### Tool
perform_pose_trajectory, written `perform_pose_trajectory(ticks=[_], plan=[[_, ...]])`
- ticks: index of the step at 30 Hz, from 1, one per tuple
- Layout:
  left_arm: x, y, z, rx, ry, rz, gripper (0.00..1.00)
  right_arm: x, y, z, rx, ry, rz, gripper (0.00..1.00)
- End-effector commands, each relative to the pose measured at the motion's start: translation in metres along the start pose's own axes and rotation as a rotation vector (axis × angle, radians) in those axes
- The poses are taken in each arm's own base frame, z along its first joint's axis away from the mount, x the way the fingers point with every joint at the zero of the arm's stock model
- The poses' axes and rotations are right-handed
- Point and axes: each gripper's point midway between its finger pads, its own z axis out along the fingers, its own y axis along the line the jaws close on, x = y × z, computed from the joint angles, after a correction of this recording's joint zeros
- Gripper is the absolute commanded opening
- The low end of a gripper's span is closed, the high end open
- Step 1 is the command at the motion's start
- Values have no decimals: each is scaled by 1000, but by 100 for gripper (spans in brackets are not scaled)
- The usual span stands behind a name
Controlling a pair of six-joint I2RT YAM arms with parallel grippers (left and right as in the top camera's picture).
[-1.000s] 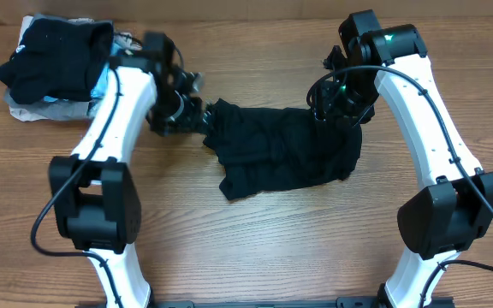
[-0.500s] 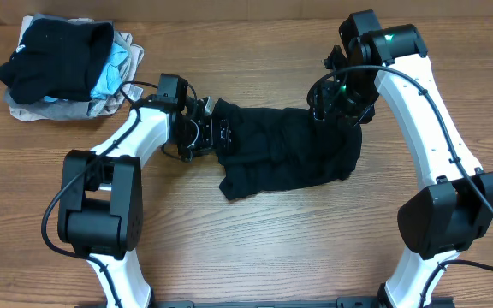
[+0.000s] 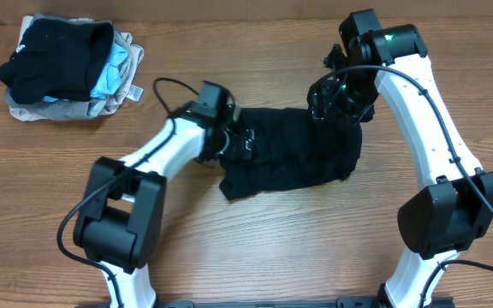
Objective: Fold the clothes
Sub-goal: 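Fold the left side toward the right gripper, compressing the bundle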
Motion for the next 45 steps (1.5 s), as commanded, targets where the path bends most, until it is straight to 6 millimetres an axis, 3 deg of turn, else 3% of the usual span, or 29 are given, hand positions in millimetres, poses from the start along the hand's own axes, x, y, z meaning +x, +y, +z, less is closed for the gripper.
perform_pose_trajectory(ticks=[1, 5, 7, 8, 9, 12, 14, 16, 20, 21, 29, 32, 34, 39, 45], plan=[[34, 36, 28, -220, 70, -61, 83, -2, 4, -13, -4, -37, -11, 75], [31, 41, 27, -240, 58, -71, 58, 0, 4, -13, -3, -33, -10, 75], [28, 49, 25, -265, 47, -80, 32, 0, 4, -13, -2, -29, -9, 75], [27, 55, 24, -280, 43, -88, 13, 1, 3, -13, -2, -27, -9, 75], [27, 60, 22, -293, 44, -96, 4, 1, 3, -13, -1, -27, -8, 75], [31, 76, 16, -329, 67, -129, 4, 1, 3, -11, -3, -26, -7, 74], [35, 86, 11, -345, 92, -145, 4, 2, 3, -8, -6, -20, 6, 67], [39, 95, 4, -354, 116, -142, 4, 3, 7, 1, -30, -4, 21, 38], [41, 103, -6, -360, 135, -135, 4, 8, 16, 22, -73, 24, 8, 5], [41, 103, -8, -359, 135, -129, 4, 10, 19, 29, -88, 33, 5, 4], [36, 99, -17, -351, 110, -116, 4, 28, 33, 84, -167, 86, -29, 5], [36, 99, -17, -351, 110, -115, 4, 33, 34, 95, -165, 92, -39, 36], [36, 99, -17, -351, 110, -115, 4, 32, 28, 101, -140, 84, -41, 44], [36, 99, -18, -353, 109, -115, 4, 32, 8, 115, -48, 69, -40, 47], [35, 103, -19, -378, 104, -112, 4, 40, -12, 147, 16, 77, -8, 42]])
